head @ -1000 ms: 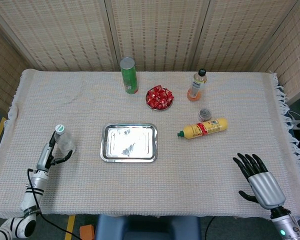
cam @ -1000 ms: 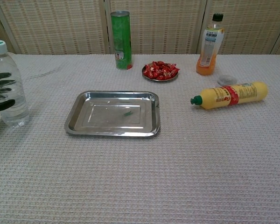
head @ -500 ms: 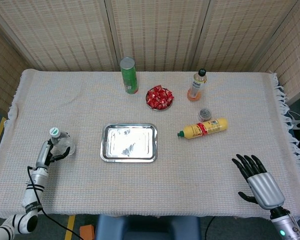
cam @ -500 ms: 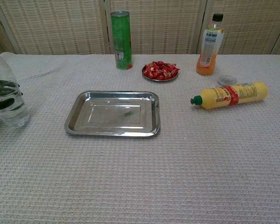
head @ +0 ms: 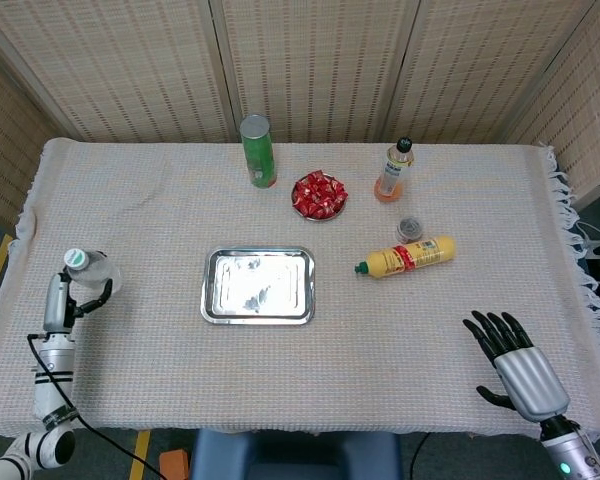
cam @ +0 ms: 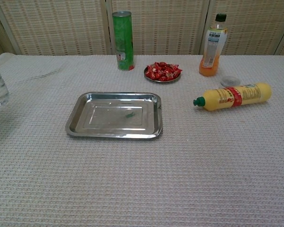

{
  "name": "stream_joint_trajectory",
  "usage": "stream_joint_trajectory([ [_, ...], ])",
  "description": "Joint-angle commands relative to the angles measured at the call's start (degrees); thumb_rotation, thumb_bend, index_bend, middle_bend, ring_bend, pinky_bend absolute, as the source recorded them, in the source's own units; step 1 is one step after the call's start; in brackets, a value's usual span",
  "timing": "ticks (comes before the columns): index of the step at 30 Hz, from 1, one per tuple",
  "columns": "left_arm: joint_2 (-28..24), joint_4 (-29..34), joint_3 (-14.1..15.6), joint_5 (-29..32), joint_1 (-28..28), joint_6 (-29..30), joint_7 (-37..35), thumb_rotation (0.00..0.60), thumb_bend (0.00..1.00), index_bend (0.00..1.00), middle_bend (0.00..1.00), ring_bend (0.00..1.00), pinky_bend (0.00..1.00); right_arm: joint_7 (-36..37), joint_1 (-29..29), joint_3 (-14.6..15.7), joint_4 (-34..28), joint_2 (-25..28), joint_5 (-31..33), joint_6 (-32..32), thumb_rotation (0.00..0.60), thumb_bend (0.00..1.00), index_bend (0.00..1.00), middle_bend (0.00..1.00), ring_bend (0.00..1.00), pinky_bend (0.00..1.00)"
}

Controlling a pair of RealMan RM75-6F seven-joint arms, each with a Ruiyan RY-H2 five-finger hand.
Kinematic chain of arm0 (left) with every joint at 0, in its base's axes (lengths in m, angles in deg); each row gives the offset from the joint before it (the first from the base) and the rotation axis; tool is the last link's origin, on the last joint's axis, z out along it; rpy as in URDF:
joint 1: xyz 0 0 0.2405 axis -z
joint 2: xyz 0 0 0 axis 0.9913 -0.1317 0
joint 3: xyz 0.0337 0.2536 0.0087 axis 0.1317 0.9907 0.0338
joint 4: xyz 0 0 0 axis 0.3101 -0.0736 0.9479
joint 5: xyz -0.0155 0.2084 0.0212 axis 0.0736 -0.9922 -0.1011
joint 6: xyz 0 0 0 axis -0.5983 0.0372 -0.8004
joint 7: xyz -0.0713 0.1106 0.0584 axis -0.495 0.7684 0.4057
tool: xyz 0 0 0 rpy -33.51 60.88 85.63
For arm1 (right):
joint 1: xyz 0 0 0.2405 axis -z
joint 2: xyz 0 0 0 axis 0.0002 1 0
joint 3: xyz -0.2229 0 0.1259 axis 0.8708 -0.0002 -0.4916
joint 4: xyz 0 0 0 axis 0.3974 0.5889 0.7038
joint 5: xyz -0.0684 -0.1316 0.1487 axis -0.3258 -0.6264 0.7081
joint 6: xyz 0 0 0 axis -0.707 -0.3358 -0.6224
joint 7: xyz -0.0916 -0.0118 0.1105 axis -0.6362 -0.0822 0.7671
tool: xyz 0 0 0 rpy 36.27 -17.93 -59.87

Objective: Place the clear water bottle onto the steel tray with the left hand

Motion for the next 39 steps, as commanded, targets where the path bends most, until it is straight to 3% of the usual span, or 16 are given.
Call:
stream_joint_trajectory([
  [1, 2.4, -5.6, -6.4, 4.9, 0.0, 1.0, -3.5, 0.6, 0.49, 0.38, 0.36, 0.2, 0.3, 0.2, 0.1, 0.2, 0.1, 0.0, -0.5, -0.4, 0.6, 0.05, 0.0, 0.0, 0.0, 0.0],
  [3, 1.0, -1.8, -5.6, 3.6, -0.7, 1.0, -6.7, 0.6, 0.49, 0.37, 0.34, 0.18, 0.29, 0.0, 0.1, 0.2, 0.2, -0.1, -0.6, -0.3, 0.6, 0.05, 0.0, 0.0, 0.0, 0.0],
  [8, -5.1, 19.5, 5.3, -8.8, -3.7, 3.2, -10.8, 0.6, 0.49, 0.37, 0.33, 0.18, 0.29, -0.4, -0.2, 0.3, 0.1, -0.2, -0.4, 0.6, 0.6, 0.05, 0.0, 0.0, 0.0, 0.0],
  [12, -6.5, 27.3, 10.2, -15.5, -3.8, 4.9, -5.4, 0.6, 0.49, 0.37, 0.33, 0.17, 0.29, 0.0, -0.2, 0.3, 0.1, 0.0, -0.4, 0.6, 0.6, 0.05, 0.0, 0.0, 0.0, 0.0],
  [14, -6.4, 28.3, 10.3, -15.6, -3.3, 4.5, -3.2, 0.6, 0.49, 0.37, 0.33, 0.17, 0.29, 0.2, -0.2, 0.4, 0.1, 0.2, -0.4, 0.5, 0.6, 0.05, 0.0, 0.0, 0.0, 0.0],
  [18, -5.1, 24.0, 6.4, -10.1, -2.0, 2.4, 0.9, 0.6, 0.49, 0.36, 0.32, 0.16, 0.29, 0.5, 0.0, 0.6, 0.1, 0.3, -1.0, -0.1, 0.6, 0.05, 0.0, 0.0, 0.0, 0.0],
  [21, -5.8, 21.8, 3.8, -6.1, -1.0, -0.7, -0.5, 0.6, 0.49, 0.35, 0.31, 0.16, 0.28, 0.4, 0.1, 0.7, 0.2, 0.2, -1.3, -0.3, 0.6, 0.05, 0.0, 0.0, 0.0, 0.0],
  [24, -7.0, 22.9, 3.1, -5.8, -0.8, -1.0, -1.8, 0.6, 0.49, 0.34, 0.31, 0.15, 0.28, 0.3, 0.1, 0.6, 0.2, 0.2, -1.3, -0.3, 0.6, 0.05, 0.0, 0.0, 0.0, 0.0],
  [27, -12.5, 31.5, 0.4, -10.7, -1.3, 7.3, 1.8, 0.6, 0.49, 0.34, 0.3, 0.15, 0.28, 0.0, -0.2, 0.4, 0.2, 0.0, -0.5, 0.6, 0.6, 0.05, 0.0, 0.0, 0.0, 0.0],
  [30, -16.1, 38.8, -0.8, -11.6, -2.0, 10.1, 7.3, 0.6, 0.49, 0.33, 0.3, 0.14, 0.28, -0.4, -0.2, 0.4, 0.0, -0.1, -0.4, 0.8, 0.6, 0.05, 0.0, 0.0, 0.0, 0.0],
  [34, -17.5, 41.8, 1.3, -9.9, -2.4, 7.1, 9.8, 0.6, 0.49, 0.33, 0.3, 0.14, 0.28, -0.5, -0.2, 0.5, 0.0, -0.2, -0.7, 0.7, 0.6, 0.05, 0.0, 0.0, 0.0, 0.0],
  [39, -12.7, 33.6, 6.7, -5.9, -1.0, -3.2, 7.6, 0.6, 0.48, 0.31, 0.3, 0.15, 0.28, -0.8, -0.5, 0.6, 0.2, -0.5, -0.7, 1.3, 0.6, 0.05, 0.0, 0.0, 0.0, 0.0],
])
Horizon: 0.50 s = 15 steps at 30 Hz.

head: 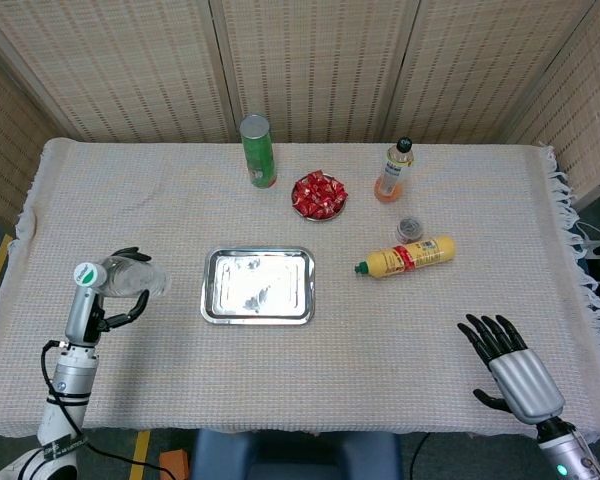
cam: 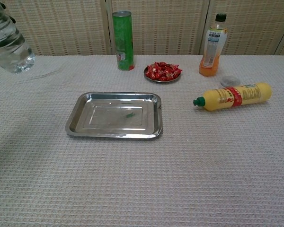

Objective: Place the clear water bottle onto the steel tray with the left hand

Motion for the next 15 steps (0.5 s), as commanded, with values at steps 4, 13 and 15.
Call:
stream_joint_trajectory([
  [4, 6.2, -15.5, 4.9, 4.1, 2.0, -11.3, -2.7, 0.6, 0.48, 0.31, 0.3, 0.15, 0.28, -0.5, -0.1, -0.2, 0.1, -0.2, 0.5, 0.4, 0.6, 0.05, 0.0, 0.0, 0.0, 0.0],
  [13, 0.6, -6.0, -0.5, -2.2, 1.8, 1.3, 0.4, 0.6, 0.48, 0.31, 0.3, 0.15, 0.28, -0.4, 0.4, 0.0, 0.0, -0.3, -0.1, -0.9, 0.6, 0.05, 0.0, 0.0, 0.0, 0.0],
  [15, -1.8, -2.3, -0.4, -2.2, 1.6, 0.8, 1.0, 0.6, 0.48, 0.31, 0.3, 0.15, 0.28, -0.5, 0.4, 0.0, 0.1, -0.5, -0.2, -0.8, 0.6, 0.05, 0.0, 0.0, 0.0, 0.0],
])
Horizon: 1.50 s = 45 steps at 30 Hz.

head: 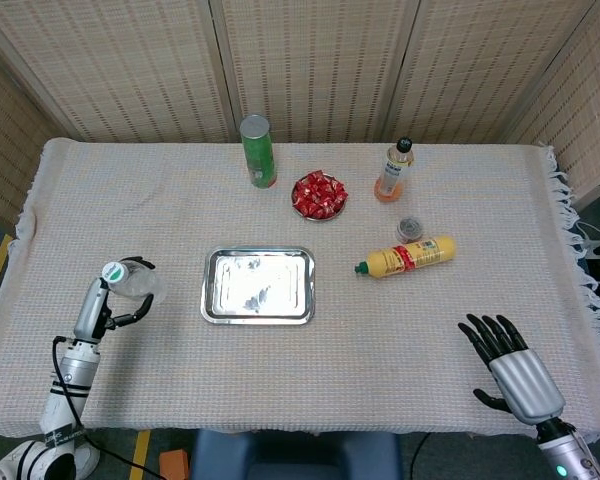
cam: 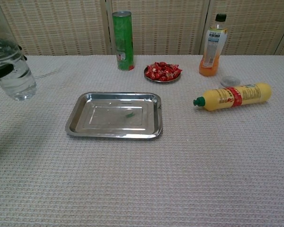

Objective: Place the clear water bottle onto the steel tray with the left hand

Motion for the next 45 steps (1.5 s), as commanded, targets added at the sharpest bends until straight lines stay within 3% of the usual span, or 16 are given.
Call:
stream_joint_trajectory([
  [1, -5.4, 10.5, -1.5, -1.6, -0.2, 3.2, 2.9, 0.6, 0.48, 0.31, 0.3, 0.15, 0.29, -0.2, 0.0, 0.0, 0.1, -0.2, 0.0, 0.2, 0.6, 0.05, 0.0, 0.0, 0.0, 0.0],
  [5, -3.7, 7.2, 1.5, 1.1, 0.2, -2.3, 1.8, 0.6, 0.48, 0.3, 0.3, 0.15, 0.29, -0.6, -0.2, 0.2, 0.1, -0.4, 0.0, 0.6, 0.6, 0.05, 0.0, 0.0, 0.0, 0.0],
  [10, 3.4, -4.6, 4.6, 3.3, 1.2, -9.2, -4.9, 0.6, 0.49, 0.29, 0.3, 0.14, 0.29, -1.0, 0.0, 0.1, 0.2, -0.5, 0.2, 0.4, 0.6, 0.05, 0.0, 0.0, 0.0, 0.0],
  [13, 6.0, -9.2, 3.9, 2.6, 2.2, -9.2, -7.6, 0.6, 0.49, 0.29, 0.29, 0.14, 0.29, -0.9, -0.1, 0.0, 0.0, -0.3, 0.4, 0.7, 0.6, 0.05, 0.0, 0.0, 0.0, 0.0],
  [17, 6.8, -8.5, 1.8, 1.7, 3.6, -7.3, -7.9, 0.6, 0.49, 0.29, 0.29, 0.14, 0.29, -0.6, -0.1, 0.0, 0.0, -0.1, 0.4, 0.6, 0.6, 0.05, 0.0, 0.0, 0.0, 0.0],
  [23, 11.0, -6.7, -0.1, 2.4, 7.3, -9.3, -2.9, 0.6, 0.49, 0.27, 0.27, 0.12, 0.28, -0.8, -0.4, 0.2, -0.2, -0.1, 0.6, 1.6, 0.6, 0.05, 0.0, 0.0, 0.0, 0.0],
  [29, 19.0, -13.6, -2.4, 4.7, 11.3, -11.2, 2.0, 0.6, 0.49, 0.26, 0.26, 0.12, 0.28, -0.4, -0.1, 1.0, -0.1, 0.4, -0.9, 0.7, 0.6, 0.05, 0.0, 0.0, 0.0, 0.0],
  [36, 27.2, -22.2, -2.5, 3.8, 14.7, -10.9, 4.0, 0.6, 0.49, 0.25, 0.25, 0.1, 0.27, 0.5, -0.4, 0.9, 0.1, 0.8, -0.6, 1.1, 0.6, 0.05, 0.0, 0.0, 0.0, 0.0],
  [41, 30.4, -27.1, -2.2, 3.8, 15.8, -11.5, 3.6, 0.6, 0.49, 0.24, 0.24, 0.1, 0.26, 0.5, -0.3, 1.1, 0.1, 0.9, -1.0, 1.0, 0.6, 0.05, 0.0, 0.0, 0.0, 0.0],
  [45, 31.3, -29.0, -2.1, 4.3, 15.9, -11.8, 4.3, 0.6, 0.49, 0.17, 0.18, 0.05, 0.19, 0.7, -0.3, 1.0, 0.2, 0.9, -1.0, 0.8, 0.6, 0.05, 0.0, 0.0, 0.0, 0.0],
])
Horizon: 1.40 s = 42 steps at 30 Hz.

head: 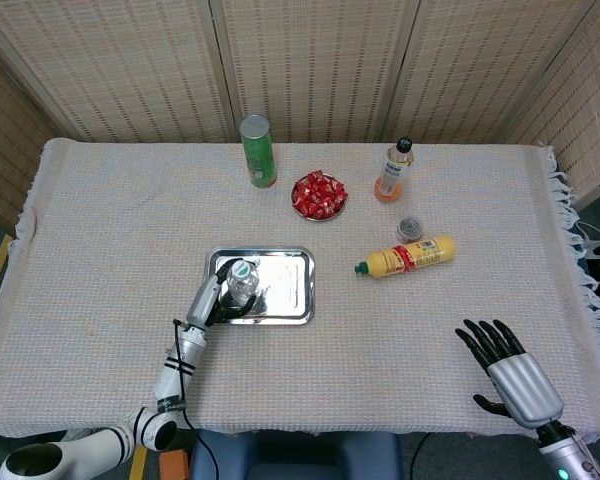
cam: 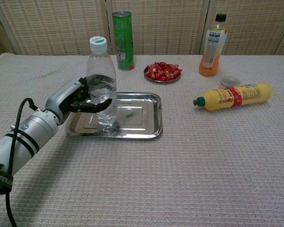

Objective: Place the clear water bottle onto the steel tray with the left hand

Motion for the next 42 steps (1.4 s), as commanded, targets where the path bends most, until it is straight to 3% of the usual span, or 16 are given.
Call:
stream_joint_trajectory([
  [1, 0.6, -1.0, 0.1, 0.5, 0.2, -0.5, 1.4, 0.6, 0.49, 0.15, 0.16, 0.03, 0.16, 0.0, 0.0, 0.0, 0.1, 0.0, -0.1, 0.0, 0.6, 0.05, 0.0, 0.0, 0.0, 0.0],
  [5, 0.6, -1.5, 0.2, 1.3, 0.2, -1.3, 3.4, 0.6, 0.49, 0.06, 0.11, 0.01, 0.1, -0.2, 0.0, 0.1, 0.2, -0.1, -0.3, 0.0, 0.6, 0.05, 0.0, 0.0, 0.0, 0.0],
  [9, -0.3, -0.5, 0.4, 1.5, 0.0, -1.9, 3.1, 0.6, 0.46, 0.0, 0.0, 0.0, 0.02, -0.4, 0.1, 0.1, 0.2, -0.2, -0.3, -0.2, 0.6, 0.05, 0.0, 0.0, 0.0, 0.0],
  [26, -10.0, 9.4, -0.9, 5.7, -0.5, -10.8, -0.2, 0.6, 0.37, 0.0, 0.0, 0.0, 0.0, -0.7, 0.1, 0.1, 0.2, -0.4, -0.4, 0.0, 0.6, 0.06, 0.0, 0.0, 0.0, 0.0],
  [32, -13.3, 11.1, 1.5, 2.7, -1.8, -8.6, 1.4, 0.6, 0.36, 0.0, 0.0, 0.0, 0.0, -0.7, 0.1, 0.2, 0.2, -0.3, -0.5, -0.1, 0.6, 0.06, 0.0, 0.0, 0.0, 0.0],
  [38, -19.2, 14.2, 5.9, -0.8, -4.8, -6.3, 2.9, 0.6, 0.36, 0.0, 0.0, 0.0, 0.0, -0.6, 0.2, 0.2, 0.2, -0.2, -0.7, -0.4, 0.6, 0.06, 0.0, 0.0, 0.0, 0.0],
  [42, -26.2, 17.3, 9.5, -5.0, -9.2, 1.8, 10.5, 0.6, 0.37, 0.0, 0.0, 0.0, 0.0, -0.9, 0.1, 0.2, 0.2, -0.4, -0.6, -0.1, 0.6, 0.06, 0.0, 0.0, 0.0, 0.0],
])
